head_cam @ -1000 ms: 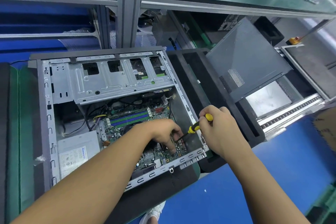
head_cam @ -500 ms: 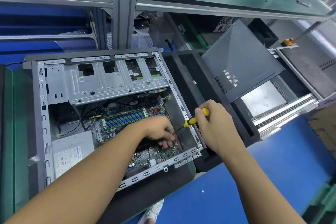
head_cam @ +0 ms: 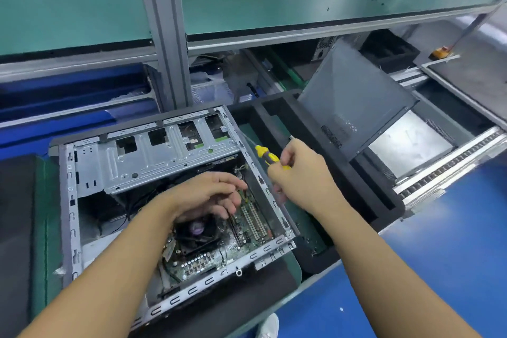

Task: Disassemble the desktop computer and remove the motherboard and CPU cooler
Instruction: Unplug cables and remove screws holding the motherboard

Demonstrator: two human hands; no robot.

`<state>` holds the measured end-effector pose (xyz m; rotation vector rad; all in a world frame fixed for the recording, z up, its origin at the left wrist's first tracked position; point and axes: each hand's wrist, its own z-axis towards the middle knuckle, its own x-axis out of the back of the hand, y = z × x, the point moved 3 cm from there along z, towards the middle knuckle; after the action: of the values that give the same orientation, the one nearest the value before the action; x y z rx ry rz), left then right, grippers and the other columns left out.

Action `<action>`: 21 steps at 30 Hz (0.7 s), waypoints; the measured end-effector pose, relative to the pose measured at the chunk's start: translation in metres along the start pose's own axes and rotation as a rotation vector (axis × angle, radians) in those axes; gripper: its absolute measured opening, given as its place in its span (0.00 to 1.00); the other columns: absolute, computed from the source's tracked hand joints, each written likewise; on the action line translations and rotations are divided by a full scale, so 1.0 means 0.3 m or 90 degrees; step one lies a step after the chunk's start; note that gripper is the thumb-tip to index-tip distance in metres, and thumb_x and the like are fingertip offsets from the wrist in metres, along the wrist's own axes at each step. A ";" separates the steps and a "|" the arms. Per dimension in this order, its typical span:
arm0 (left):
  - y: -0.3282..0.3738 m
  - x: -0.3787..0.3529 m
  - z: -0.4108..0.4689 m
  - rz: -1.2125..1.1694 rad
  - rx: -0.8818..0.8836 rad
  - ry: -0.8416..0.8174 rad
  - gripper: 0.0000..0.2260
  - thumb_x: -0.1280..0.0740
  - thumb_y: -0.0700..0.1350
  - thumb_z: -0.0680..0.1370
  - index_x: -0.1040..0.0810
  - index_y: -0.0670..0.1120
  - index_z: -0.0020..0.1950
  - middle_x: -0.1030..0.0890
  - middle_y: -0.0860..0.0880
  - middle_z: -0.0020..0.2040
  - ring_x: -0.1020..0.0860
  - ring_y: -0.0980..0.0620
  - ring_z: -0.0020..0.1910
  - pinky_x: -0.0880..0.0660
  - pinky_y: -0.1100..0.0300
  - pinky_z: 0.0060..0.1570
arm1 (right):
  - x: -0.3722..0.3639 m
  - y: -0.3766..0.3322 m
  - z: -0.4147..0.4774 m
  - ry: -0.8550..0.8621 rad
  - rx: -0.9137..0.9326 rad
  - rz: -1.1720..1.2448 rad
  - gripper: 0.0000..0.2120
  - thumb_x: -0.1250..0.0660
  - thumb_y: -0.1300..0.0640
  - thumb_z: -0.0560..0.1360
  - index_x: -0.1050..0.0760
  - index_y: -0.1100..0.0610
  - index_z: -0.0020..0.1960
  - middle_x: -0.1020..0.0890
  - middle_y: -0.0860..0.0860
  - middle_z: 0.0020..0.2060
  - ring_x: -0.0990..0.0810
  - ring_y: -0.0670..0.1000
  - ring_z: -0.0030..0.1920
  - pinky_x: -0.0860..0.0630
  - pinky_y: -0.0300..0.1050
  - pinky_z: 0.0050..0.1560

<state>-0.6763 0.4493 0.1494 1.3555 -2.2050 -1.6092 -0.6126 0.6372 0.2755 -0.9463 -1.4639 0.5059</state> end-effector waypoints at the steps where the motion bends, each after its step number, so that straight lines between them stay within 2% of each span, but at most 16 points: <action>1: 0.031 -0.022 0.000 -0.041 -0.025 0.001 0.11 0.36 0.37 0.81 0.25 0.38 0.63 0.19 0.39 0.43 0.18 0.48 0.37 0.20 0.61 0.32 | 0.015 0.012 0.009 -0.026 -0.019 0.018 0.07 0.38 0.56 0.71 0.36 0.56 0.45 0.19 0.57 0.38 0.18 0.53 0.26 0.19 0.61 0.31; 2: 0.061 -0.050 0.007 -0.069 -0.047 0.006 0.12 0.34 0.38 0.80 0.26 0.39 0.63 0.18 0.39 0.43 0.18 0.48 0.37 0.20 0.61 0.31 | 0.032 0.026 0.016 -0.045 -0.030 0.029 0.07 0.39 0.56 0.73 0.36 0.55 0.47 0.21 0.56 0.39 0.17 0.53 0.27 0.19 0.64 0.32; 3: 0.091 -0.083 0.017 -0.084 -0.065 0.015 0.13 0.33 0.40 0.79 0.27 0.39 0.63 0.17 0.39 0.44 0.17 0.48 0.37 0.20 0.62 0.30 | 0.053 0.039 0.024 -0.055 -0.029 0.025 0.05 0.40 0.55 0.74 0.36 0.53 0.47 0.22 0.54 0.39 0.18 0.52 0.26 0.19 0.62 0.32; 5: 0.138 -0.163 0.054 -0.081 -0.084 0.038 0.14 0.31 0.43 0.77 0.28 0.39 0.60 0.16 0.38 0.47 0.15 0.49 0.40 0.20 0.63 0.28 | 0.110 0.067 0.036 -0.051 -0.021 -0.018 0.01 0.43 0.52 0.76 0.35 0.47 0.47 0.24 0.49 0.35 0.22 0.50 0.25 0.23 0.50 0.29; 7: 0.172 -0.254 0.104 -0.025 -0.088 0.059 0.11 0.33 0.45 0.79 0.27 0.40 0.55 0.16 0.38 0.48 0.15 0.48 0.41 0.20 0.63 0.29 | 0.173 0.103 0.045 -0.034 -0.028 -0.048 0.05 0.45 0.51 0.77 0.31 0.47 0.47 0.25 0.47 0.32 0.26 0.50 0.29 0.29 0.43 0.32; 10: 0.186 -0.393 0.202 0.153 -0.093 0.068 0.08 0.36 0.45 0.83 0.28 0.41 0.49 0.15 0.39 0.44 0.15 0.46 0.40 0.21 0.60 0.30 | 0.267 0.176 0.049 -0.023 -0.041 -0.076 0.08 0.44 0.51 0.78 0.29 0.51 0.44 0.24 0.48 0.33 0.25 0.53 0.34 0.28 0.45 0.36; 14: 0.142 -0.555 0.367 0.327 -0.059 0.058 0.07 0.35 0.43 0.82 0.25 0.40 0.46 0.16 0.42 0.37 0.17 0.47 0.33 0.23 0.59 0.28 | 0.387 0.281 0.057 -0.003 -0.053 -0.170 0.08 0.42 0.51 0.78 0.28 0.54 0.48 0.20 0.52 0.42 0.22 0.56 0.42 0.31 0.46 0.37; 16: 0.091 -0.617 0.453 0.475 -0.013 0.051 0.06 0.36 0.40 0.81 0.23 0.41 0.46 0.16 0.44 0.38 0.17 0.49 0.33 0.21 0.58 0.30 | 0.435 0.323 0.062 -0.002 -0.055 -0.183 0.09 0.42 0.51 0.78 0.27 0.55 0.49 0.20 0.53 0.41 0.23 0.55 0.40 0.33 0.45 0.34; 19: 0.002 -0.665 0.557 0.718 0.077 0.011 0.08 0.40 0.38 0.81 0.21 0.43 0.47 0.15 0.45 0.43 0.15 0.49 0.41 0.18 0.59 0.38 | 0.479 0.379 0.071 -0.020 -0.055 -0.205 0.09 0.42 0.51 0.79 0.27 0.55 0.50 0.20 0.52 0.39 0.24 0.53 0.36 0.33 0.44 0.32; 21: -0.044 -0.664 0.606 0.772 0.126 0.012 0.10 0.41 0.36 0.81 0.20 0.41 0.51 0.14 0.44 0.47 0.15 0.48 0.44 0.18 0.59 0.42 | 0.487 0.411 0.074 -0.041 -0.050 -0.210 0.09 0.42 0.51 0.80 0.27 0.55 0.52 0.21 0.51 0.39 0.25 0.51 0.34 0.34 0.43 0.31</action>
<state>-0.6463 0.7175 0.1388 -0.1040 -2.3634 -0.8829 -0.5890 0.8278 0.2636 -0.7344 -1.6688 0.2387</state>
